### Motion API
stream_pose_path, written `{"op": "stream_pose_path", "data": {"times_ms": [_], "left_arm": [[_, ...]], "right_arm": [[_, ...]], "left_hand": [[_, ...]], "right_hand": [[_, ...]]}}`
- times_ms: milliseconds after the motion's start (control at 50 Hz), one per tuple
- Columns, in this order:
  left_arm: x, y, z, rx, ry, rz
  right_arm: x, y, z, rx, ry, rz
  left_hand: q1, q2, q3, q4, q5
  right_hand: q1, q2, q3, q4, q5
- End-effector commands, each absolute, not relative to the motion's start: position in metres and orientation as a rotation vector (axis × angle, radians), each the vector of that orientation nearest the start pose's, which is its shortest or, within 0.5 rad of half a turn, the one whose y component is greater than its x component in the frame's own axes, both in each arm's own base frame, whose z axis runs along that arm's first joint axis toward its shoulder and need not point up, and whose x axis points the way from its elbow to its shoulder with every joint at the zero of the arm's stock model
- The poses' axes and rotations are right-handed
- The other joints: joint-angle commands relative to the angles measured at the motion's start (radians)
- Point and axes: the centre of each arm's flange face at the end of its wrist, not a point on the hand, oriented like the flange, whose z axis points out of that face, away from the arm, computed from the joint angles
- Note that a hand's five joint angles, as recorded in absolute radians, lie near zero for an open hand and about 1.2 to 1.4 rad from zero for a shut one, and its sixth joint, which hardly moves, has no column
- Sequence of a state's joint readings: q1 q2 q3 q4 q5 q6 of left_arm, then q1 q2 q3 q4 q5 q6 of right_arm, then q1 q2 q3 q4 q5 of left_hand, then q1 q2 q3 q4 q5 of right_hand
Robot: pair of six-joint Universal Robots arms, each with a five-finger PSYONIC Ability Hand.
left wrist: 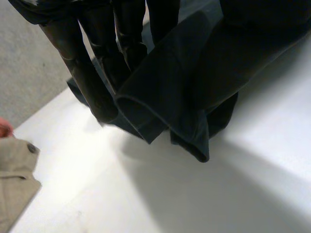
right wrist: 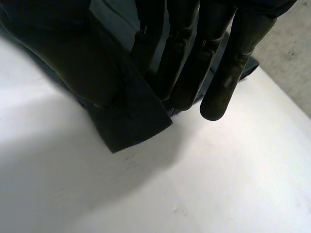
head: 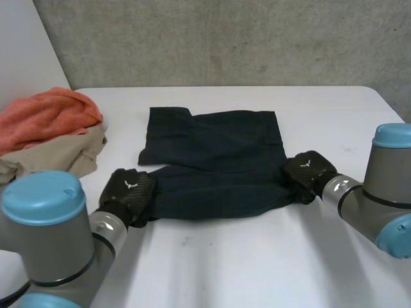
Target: Fold the laundry.
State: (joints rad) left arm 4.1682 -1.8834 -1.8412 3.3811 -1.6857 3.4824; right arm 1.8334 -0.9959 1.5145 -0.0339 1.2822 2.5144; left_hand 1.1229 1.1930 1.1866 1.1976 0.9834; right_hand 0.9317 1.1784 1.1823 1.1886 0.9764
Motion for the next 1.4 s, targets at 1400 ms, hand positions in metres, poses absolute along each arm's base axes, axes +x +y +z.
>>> {"op": "stream_pose_path", "data": {"times_ms": [1400], "left_arm": [[-0.316, -0.335, 0.183, 1.033, 2.093, -2.063]], "right_arm": [[0.282, -0.347, 0.196, -1.24, 2.337, -1.826]], "left_hand": [[0.273, 0.203, 0.21, 0.199, 0.238]], "right_hand": [[0.465, 0.218, 0.214, 0.208, 0.245]]}}
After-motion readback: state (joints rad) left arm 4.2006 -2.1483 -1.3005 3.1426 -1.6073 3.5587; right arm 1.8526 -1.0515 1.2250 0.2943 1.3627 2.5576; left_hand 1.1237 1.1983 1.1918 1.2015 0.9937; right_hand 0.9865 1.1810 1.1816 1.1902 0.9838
